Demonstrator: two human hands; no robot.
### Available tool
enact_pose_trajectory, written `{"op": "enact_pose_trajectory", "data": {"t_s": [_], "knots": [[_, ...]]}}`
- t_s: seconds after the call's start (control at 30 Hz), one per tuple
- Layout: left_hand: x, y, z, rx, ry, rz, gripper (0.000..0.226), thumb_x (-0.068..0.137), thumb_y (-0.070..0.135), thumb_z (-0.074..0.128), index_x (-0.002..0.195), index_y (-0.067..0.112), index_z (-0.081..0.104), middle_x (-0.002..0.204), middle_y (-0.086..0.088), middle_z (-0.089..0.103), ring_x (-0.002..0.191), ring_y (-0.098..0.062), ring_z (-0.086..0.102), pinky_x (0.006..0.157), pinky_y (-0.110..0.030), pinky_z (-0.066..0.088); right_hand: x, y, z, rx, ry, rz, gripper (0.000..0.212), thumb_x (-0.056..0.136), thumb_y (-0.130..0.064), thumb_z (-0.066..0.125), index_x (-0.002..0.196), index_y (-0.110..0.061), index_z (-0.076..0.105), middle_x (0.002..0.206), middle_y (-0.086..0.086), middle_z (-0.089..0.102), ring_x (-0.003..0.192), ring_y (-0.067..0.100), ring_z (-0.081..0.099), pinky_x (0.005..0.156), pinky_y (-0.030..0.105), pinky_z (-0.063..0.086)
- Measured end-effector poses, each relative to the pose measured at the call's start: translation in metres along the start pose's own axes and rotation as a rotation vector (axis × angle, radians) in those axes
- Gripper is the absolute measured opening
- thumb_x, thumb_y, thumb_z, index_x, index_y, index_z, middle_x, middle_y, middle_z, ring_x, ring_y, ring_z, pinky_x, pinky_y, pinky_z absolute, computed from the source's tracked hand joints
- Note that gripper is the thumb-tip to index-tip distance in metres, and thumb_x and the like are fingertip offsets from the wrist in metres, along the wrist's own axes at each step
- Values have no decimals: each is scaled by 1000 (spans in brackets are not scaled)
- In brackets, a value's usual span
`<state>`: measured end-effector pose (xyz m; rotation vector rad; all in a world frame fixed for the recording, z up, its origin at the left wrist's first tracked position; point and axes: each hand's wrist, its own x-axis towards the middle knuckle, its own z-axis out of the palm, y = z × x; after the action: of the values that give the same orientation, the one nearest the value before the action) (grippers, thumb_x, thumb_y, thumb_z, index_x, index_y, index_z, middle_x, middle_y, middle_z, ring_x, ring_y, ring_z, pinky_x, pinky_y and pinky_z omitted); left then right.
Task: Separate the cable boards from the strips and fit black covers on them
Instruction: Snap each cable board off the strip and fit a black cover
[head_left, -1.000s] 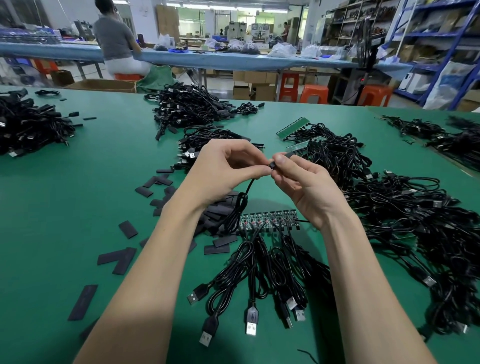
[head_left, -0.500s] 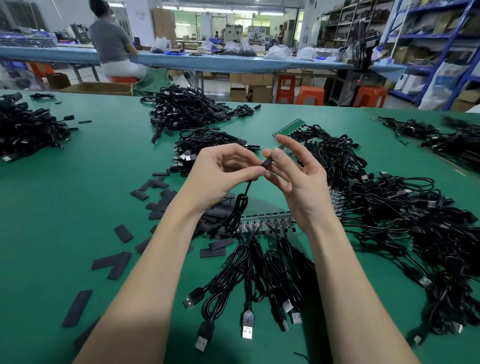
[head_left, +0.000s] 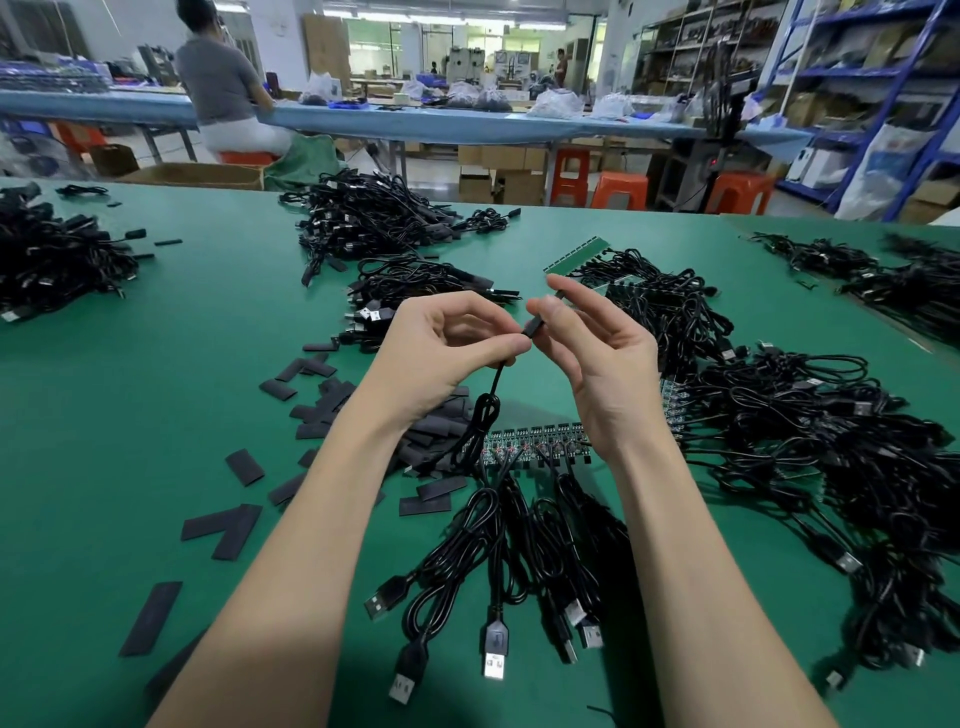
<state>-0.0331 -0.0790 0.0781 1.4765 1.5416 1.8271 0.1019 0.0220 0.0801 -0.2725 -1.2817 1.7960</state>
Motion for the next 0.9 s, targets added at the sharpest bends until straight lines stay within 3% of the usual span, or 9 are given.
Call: {"op": "enact_pose_trajectory", "data": {"t_s": [0.1, 0.3, 0.37, 0.47, 0.53, 0.63, 0.7, 0.77, 0.9], "knots": [[0, -1, 0, 11, 18, 12, 10, 79, 5, 83, 83, 10, 75, 74, -4, 75, 68, -15, 71, 72, -21, 55, 0, 0, -1, -55, 1, -34, 20, 84, -2, 77, 101, -13, 78, 89, 13, 77, 83, 21, 70, 82, 32, 59], [1, -4, 1, 8, 19, -4, 9, 80, 7, 83, 85, 11, 75, 77, -6, 76, 70, -15, 72, 73, -21, 56, -2, 5, 1, -17, 59, -36, 16, 85, -4, 76, 97, -13, 78, 88, 15, 76, 81, 22, 69, 74, 26, 59], [2, -4, 3, 3, 6, -67, 12, 82, 9, 81, 91, 10, 73, 78, -4, 76, 73, -14, 72, 74, -22, 56, 0, 6, 2, 23, 99, -3, 14, 85, -3, 76, 94, -14, 79, 86, 13, 76, 78, 21, 70, 72, 25, 58], [2, -8, 4, 143, -126, -237, 19, 88, 21, 77, 102, 14, 67, 83, -4, 78, 81, -13, 73, 78, -23, 55, 2, 11, 1, 146, 288, 95, 13, 84, -4, 78, 95, -10, 77, 82, 9, 76, 72, 16, 70, 69, 21, 58], [0, -10, 5, 199, -196, -298, 11, 96, 23, 68, 101, 13, 66, 80, -3, 77, 79, -13, 74, 68, -17, 53, 4, 13, -3, 189, 392, 135, 17, 85, -5, 78, 101, -6, 76, 84, 9, 76, 72, 15, 71, 69, 21, 59], [6, -8, 5, 143, -123, -331, 20, 103, 24, 57, 95, 11, 69, 69, -1, 64, 71, -20, 73, 65, -27, 59, 7, 13, -14, 120, 397, 209, 24, 91, -15, 74, 113, -9, 71, 92, 13, 76, 76, 19, 73, 69, 24, 61], [22, -8, -1, 386, -59, -265, 21, 103, 30, 55, 92, 20, 71, 68, 7, 61, 62, -9, 62, 62, -18, 51, 10, 11, -21, -42, 369, 256, 26, 96, -25, 69, 118, -12, 67, 98, 15, 76, 78, 21, 73, 68, 26, 61], [46, -9, -11, 700, -44, -178, 20, 102, 34, 54, 98, 25, 71, 78, 12, 62, 68, -5, 55, 61, -12, 40, 12, 10, -25, -158, 344, 269, 22, 100, -30, 63, 112, -12, 67, 98, 14, 76, 76, 21, 71, 66, 26, 61], [94, -25, -33, 1010, -40, -129, 23, 104, 32, 51, 114, 19, 68, 109, -1, 67, 101, -24, 60, 86, -34, 48, 10, 12, -24, -262, 248, 317, 22, 102, -32, 59, 103, -13, 70, 93, 7, 78, 74, 18, 70, 66, 26, 61]]}}
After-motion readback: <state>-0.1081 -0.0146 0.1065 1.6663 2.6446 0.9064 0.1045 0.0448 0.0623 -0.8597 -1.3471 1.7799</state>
